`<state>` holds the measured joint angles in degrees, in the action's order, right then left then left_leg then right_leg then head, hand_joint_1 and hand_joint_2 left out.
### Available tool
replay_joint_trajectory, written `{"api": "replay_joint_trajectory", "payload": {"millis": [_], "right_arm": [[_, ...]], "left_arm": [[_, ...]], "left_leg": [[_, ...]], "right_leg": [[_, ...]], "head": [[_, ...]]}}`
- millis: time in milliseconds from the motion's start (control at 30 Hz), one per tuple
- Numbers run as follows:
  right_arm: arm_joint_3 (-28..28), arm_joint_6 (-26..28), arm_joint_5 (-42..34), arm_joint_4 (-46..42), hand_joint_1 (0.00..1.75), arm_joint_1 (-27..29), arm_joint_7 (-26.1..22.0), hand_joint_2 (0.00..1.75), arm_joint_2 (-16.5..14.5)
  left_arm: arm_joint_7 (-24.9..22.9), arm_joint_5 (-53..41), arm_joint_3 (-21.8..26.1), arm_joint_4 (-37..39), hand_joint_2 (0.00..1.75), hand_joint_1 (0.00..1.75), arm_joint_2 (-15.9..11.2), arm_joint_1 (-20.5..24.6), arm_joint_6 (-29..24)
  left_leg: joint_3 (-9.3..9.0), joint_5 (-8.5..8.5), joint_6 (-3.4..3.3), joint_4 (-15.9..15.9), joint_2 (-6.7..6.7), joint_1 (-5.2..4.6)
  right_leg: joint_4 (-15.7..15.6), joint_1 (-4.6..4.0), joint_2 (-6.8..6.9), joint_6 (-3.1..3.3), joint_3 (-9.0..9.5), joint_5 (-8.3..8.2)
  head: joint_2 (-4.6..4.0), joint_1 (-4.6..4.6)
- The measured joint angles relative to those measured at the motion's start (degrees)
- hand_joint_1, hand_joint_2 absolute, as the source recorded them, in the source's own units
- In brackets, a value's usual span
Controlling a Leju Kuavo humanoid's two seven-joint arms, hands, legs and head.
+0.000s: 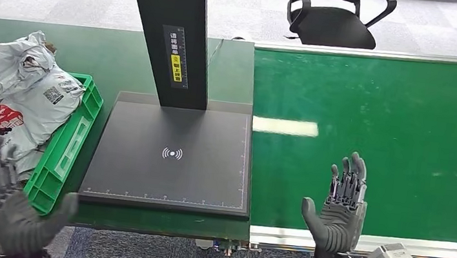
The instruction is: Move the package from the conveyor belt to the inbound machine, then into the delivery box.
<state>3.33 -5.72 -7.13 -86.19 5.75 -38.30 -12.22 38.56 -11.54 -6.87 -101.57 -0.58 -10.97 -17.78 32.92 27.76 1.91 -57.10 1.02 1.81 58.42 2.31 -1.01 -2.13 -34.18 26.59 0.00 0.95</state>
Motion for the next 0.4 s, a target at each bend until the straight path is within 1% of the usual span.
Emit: {"api": "replay_joint_trajectory", "payload": {"millis": [67, 133, 200, 333, 400], "right_arm": [[1.5, 2.6, 3.9, 1.4, 0.00, -0.8, 0.4, 1.75, 0.0], [3.4, 5.5, 8.2, 2.8, 0.00, -1.2, 0.6, 0.87, -0.1], [5.5, 7.9, 11.1, 3.9, 0.00, -1.1, 0.4, 0.00, -0.1], [8.6, 12.9, 13.3, 5.2, 0.00, 1.0, -1.0, 1.75, 0.0], [9.2, 15.0, 14.0, 5.3, 0.00, 2.1, -1.3, 1.75, 0.1]], "left_arm": [[0.0, 1.7, -3.5, 4.1, 1.75, 0.00, 2.3, 0.8, 4.8], [0.0, 3.4, -6.0, 8.5, 1.75, 0.00, 4.4, 1.9, 8.5], [0.0, 4.2, -7.6, 12.8, 1.75, 0.00, 6.0, 2.9, 10.6], [-0.1, 3.0, -9.1, 19.3, 1.75, 0.00, 8.1, 3.8, 12.9], [-0.2, 2.1, -9.3, 20.7, 1.75, 0.00, 8.6, 3.9, 13.5]], "left_leg": [[-0.07, -0.01, -0.01, 0.0, -0.03, 0.00], [-0.11, -0.03, -0.01, 0.0, -0.03, 0.00], [-0.14, -0.03, -0.01, 0.0, -0.03, 0.00], [-0.12, 0.00, 0.00, 0.0, -0.04, 0.01], [-0.10, 0.02, 0.01, 0.0, -0.04, 0.01]], "right_leg": [[0.0, 0.00, 0.02, 0.00, 0.08, 0.00], [0.0, -0.01, 0.02, 0.00, 0.12, -0.01], [0.0, -0.01, 0.02, 0.00, 0.14, -0.01], [0.0, -0.02, 0.04, 0.00, 0.11, 0.03], [0.0, -0.02, 0.04, 0.01, 0.09, 0.06]], "head": [[0.00, 0.00], [0.00, 0.00], [0.00, -0.01], [0.00, -0.02], [0.00, -0.02]]}}
